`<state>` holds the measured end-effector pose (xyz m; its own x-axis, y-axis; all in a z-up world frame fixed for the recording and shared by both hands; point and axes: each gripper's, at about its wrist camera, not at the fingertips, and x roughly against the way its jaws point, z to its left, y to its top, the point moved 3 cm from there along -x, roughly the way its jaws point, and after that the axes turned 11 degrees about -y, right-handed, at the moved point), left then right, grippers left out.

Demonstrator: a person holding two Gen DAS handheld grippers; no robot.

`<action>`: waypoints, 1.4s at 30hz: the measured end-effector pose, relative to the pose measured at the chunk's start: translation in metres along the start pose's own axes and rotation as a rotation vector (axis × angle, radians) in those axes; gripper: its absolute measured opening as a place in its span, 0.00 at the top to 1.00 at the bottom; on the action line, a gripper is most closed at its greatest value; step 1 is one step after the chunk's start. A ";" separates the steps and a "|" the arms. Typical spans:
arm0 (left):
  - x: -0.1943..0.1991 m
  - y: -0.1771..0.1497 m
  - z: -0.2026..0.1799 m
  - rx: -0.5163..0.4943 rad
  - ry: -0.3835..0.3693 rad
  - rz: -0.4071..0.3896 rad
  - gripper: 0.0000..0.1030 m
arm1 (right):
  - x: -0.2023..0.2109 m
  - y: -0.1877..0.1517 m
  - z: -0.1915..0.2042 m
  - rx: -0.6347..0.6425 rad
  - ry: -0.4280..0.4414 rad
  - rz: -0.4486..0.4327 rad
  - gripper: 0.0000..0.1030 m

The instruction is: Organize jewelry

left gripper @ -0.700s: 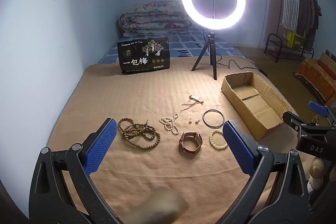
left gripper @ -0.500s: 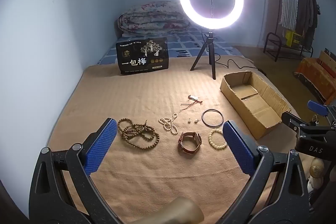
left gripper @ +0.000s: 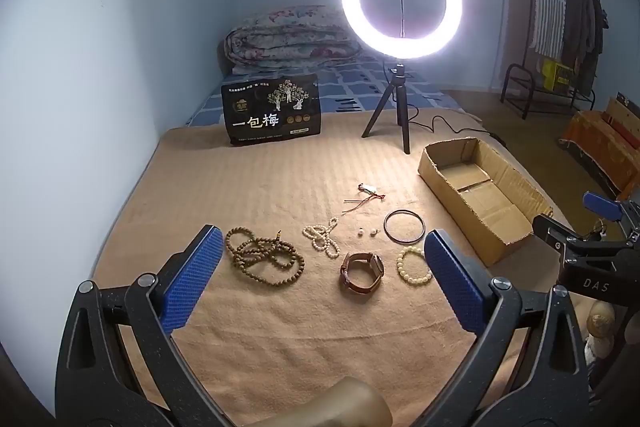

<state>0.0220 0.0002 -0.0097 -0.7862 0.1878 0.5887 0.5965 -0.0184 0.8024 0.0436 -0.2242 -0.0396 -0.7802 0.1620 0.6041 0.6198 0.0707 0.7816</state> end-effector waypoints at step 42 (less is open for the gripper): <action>0.001 -0.003 0.005 0.001 0.002 -0.002 0.00 | 0.001 -0.001 0.001 0.015 -0.006 -0.006 0.01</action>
<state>0.0200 0.0055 -0.0121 -0.7879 0.1857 0.5872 0.5949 -0.0174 0.8036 0.0426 -0.2237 -0.0399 -0.7833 0.1675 0.5987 0.6166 0.0862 0.7825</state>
